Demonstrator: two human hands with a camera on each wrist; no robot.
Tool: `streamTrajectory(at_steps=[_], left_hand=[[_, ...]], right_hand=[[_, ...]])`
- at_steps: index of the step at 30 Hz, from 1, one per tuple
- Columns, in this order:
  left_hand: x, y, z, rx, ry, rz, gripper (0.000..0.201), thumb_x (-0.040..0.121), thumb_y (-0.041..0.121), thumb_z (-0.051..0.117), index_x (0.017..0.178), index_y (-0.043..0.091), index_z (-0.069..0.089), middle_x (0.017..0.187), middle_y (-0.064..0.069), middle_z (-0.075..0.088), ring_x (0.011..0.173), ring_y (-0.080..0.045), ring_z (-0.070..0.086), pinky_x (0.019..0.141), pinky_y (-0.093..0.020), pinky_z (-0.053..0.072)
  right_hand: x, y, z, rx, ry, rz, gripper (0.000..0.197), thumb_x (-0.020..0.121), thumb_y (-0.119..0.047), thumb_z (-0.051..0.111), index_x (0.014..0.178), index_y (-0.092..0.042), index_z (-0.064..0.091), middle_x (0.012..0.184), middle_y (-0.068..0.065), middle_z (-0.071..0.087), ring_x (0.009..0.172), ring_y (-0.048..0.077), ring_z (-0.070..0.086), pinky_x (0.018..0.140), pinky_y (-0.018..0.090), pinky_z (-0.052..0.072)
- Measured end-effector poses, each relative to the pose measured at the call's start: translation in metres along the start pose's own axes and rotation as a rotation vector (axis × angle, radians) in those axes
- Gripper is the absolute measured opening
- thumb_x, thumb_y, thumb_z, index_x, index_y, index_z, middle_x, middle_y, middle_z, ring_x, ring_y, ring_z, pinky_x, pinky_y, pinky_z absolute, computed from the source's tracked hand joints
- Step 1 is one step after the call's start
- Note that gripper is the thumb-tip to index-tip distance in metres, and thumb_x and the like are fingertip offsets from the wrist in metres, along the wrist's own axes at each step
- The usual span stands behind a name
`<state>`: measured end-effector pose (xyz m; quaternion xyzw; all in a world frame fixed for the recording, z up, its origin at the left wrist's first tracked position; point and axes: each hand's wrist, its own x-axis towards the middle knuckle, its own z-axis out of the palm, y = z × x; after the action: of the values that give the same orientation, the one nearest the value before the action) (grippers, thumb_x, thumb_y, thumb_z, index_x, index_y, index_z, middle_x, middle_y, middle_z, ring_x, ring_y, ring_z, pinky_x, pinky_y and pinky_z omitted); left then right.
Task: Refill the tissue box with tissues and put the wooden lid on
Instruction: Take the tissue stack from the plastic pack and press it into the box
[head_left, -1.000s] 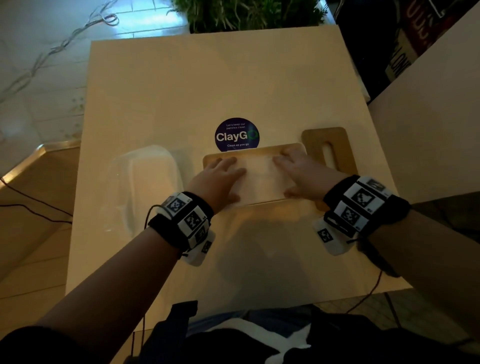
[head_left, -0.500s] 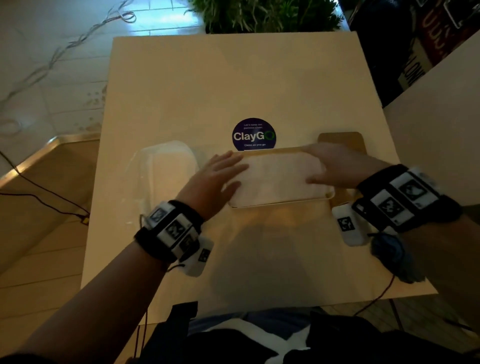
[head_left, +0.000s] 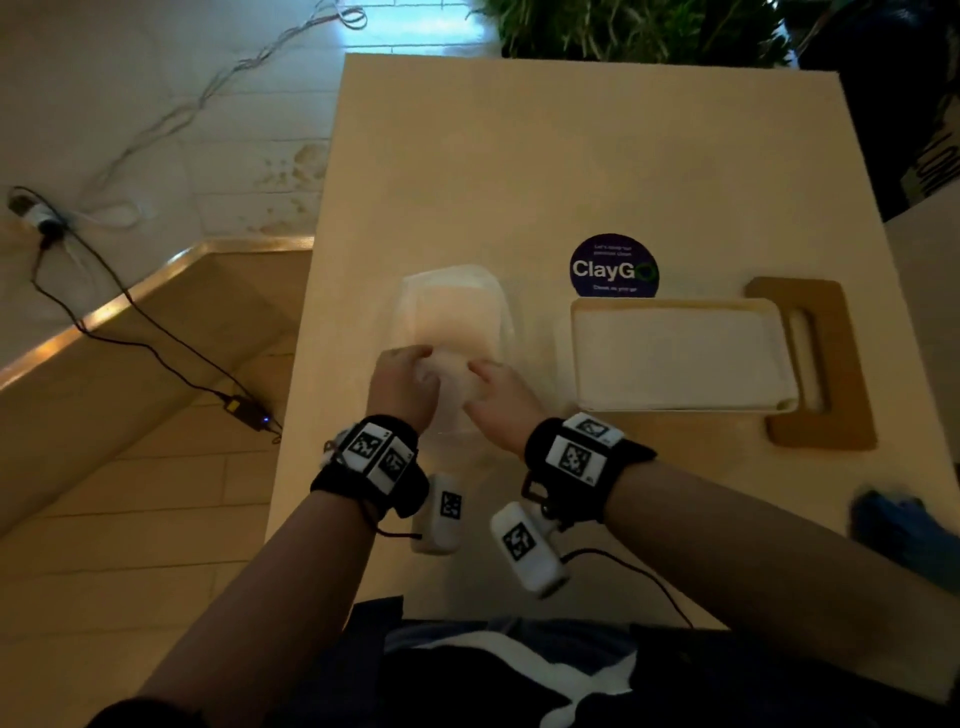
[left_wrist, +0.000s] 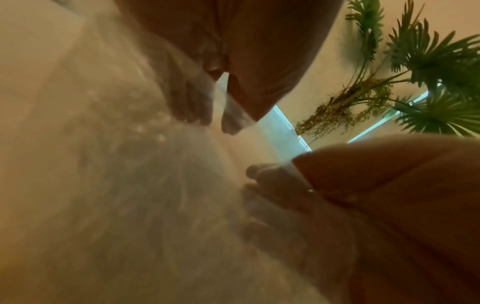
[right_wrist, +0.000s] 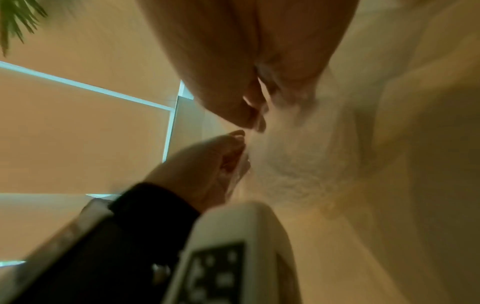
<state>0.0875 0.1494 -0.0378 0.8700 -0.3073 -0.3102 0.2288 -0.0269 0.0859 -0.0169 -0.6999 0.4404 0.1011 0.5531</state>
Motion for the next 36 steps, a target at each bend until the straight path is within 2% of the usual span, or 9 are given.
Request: streamTrajectory(at_steps=[2, 10, 13, 16, 22, 25, 29, 32, 36], left_hand=[[0.003, -0.004, -0.002, -0.062, 0.01, -0.034, 0.042, 0.088, 0.015, 0.05, 0.129, 0.009, 0.049, 0.133, -0.016, 0.05, 0.121, -0.031, 0.048, 0.101, -0.035, 0.038], [0.007, 0.001, -0.01, -0.385, 0.07, -0.166, 0.054, 0.084, 0.017, 0.063, 0.131, 0.01, 0.038, 0.099, -0.003, 0.055, 0.089, -0.019, 0.05, 0.079, -0.03, 0.041], [0.01, 0.002, -0.012, -0.471, 0.033, -0.163, 0.039, 0.082, 0.014, 0.065, 0.118, 0.008, 0.051, 0.1, -0.006, 0.058, 0.091, -0.025, 0.056, 0.08, -0.034, 0.047], [0.004, 0.003, -0.015, -0.644, -0.063, -0.115, 0.017, 0.083, 0.006, 0.061, 0.098, 0.012, 0.061, 0.092, -0.007, 0.064, 0.094, -0.033, 0.062, 0.082, -0.044, 0.053], [-0.006, 0.002, -0.029, -0.959, -0.258, -0.066, 0.039, 0.074, 0.01, 0.059, 0.112, 0.016, 0.056, 0.107, -0.015, 0.063, 0.1, -0.033, 0.06, 0.087, -0.048, 0.051], [-0.009, 0.01, -0.028, -0.88, -0.25, -0.02, 0.036, 0.085, 0.027, 0.055, 0.12, 0.023, 0.046, 0.115, -0.009, 0.06, 0.106, -0.025, 0.058, 0.088, -0.042, 0.05], [-0.013, 0.023, -0.03, -0.812, -0.115, -0.059, 0.024, 0.098, 0.033, 0.034, 0.1, 0.021, 0.055, 0.099, -0.005, 0.062, 0.101, -0.026, 0.059, 0.092, -0.043, 0.048], [-0.02, 0.03, -0.036, -0.821, -0.106, 0.017, 0.02, 0.095, 0.032, 0.043, 0.102, 0.018, 0.057, 0.095, -0.002, 0.063, 0.089, -0.017, 0.061, 0.083, -0.037, 0.052], [-0.031, 0.046, -0.033, -0.452, -0.191, 0.27, 0.022, 0.087, 0.028, 0.06, 0.102, 0.012, 0.059, 0.091, 0.0, 0.065, 0.082, -0.014, 0.063, 0.071, -0.029, 0.054]], right_hand=[[0.008, -0.001, 0.005, 0.034, 0.116, 0.043, 0.06, 0.088, -0.008, 0.051, 0.144, -0.01, 0.031, 0.156, 0.012, 0.016, 0.144, 0.026, 0.017, 0.117, 0.033, 0.019], [0.011, -0.001, 0.002, 0.251, 0.327, 0.005, 0.049, 0.084, 0.001, 0.051, 0.131, -0.011, 0.049, 0.131, 0.011, 0.051, 0.124, 0.022, 0.047, 0.102, 0.029, 0.039], [0.013, 0.0, -0.001, 0.346, 0.357, 0.015, 0.044, 0.085, -0.002, 0.056, 0.126, -0.013, 0.047, 0.124, 0.011, 0.055, 0.117, 0.023, 0.052, 0.099, 0.034, 0.045], [0.016, -0.001, -0.005, 0.459, 0.357, 0.05, 0.062, 0.082, -0.015, 0.067, 0.135, -0.016, 0.034, 0.123, 0.005, 0.053, 0.109, 0.02, 0.054, 0.096, 0.038, 0.048], [0.014, -0.006, -0.013, 0.612, 0.213, -0.003, 0.092, 0.058, -0.042, 0.084, 0.135, -0.02, 0.039, 0.123, 0.007, 0.061, 0.111, 0.026, 0.06, 0.095, 0.052, 0.051], [0.009, -0.017, -0.011, 0.585, 0.188, -0.059, 0.081, 0.057, -0.055, 0.078, 0.126, -0.021, 0.052, 0.119, 0.005, 0.065, 0.109, 0.025, 0.061, 0.095, 0.05, 0.051], [-0.005, -0.032, -0.014, 0.499, 0.231, -0.119, 0.05, 0.086, -0.042, 0.061, 0.126, -0.014, 0.053, 0.119, 0.009, 0.064, 0.109, 0.028, 0.06, 0.097, 0.051, 0.049], [-0.021, -0.042, -0.028, 0.57, 0.365, -0.148, 0.041, 0.088, -0.035, 0.06, 0.12, -0.01, 0.058, 0.115, 0.012, 0.066, 0.104, 0.029, 0.062, 0.093, 0.052, 0.051], [-0.045, -0.038, -0.064, 0.973, 0.491, -0.147, 0.013, 0.087, -0.023, 0.064, 0.097, -0.014, 0.064, 0.099, 0.009, 0.07, 0.093, 0.027, 0.067, 0.087, 0.049, 0.055]])
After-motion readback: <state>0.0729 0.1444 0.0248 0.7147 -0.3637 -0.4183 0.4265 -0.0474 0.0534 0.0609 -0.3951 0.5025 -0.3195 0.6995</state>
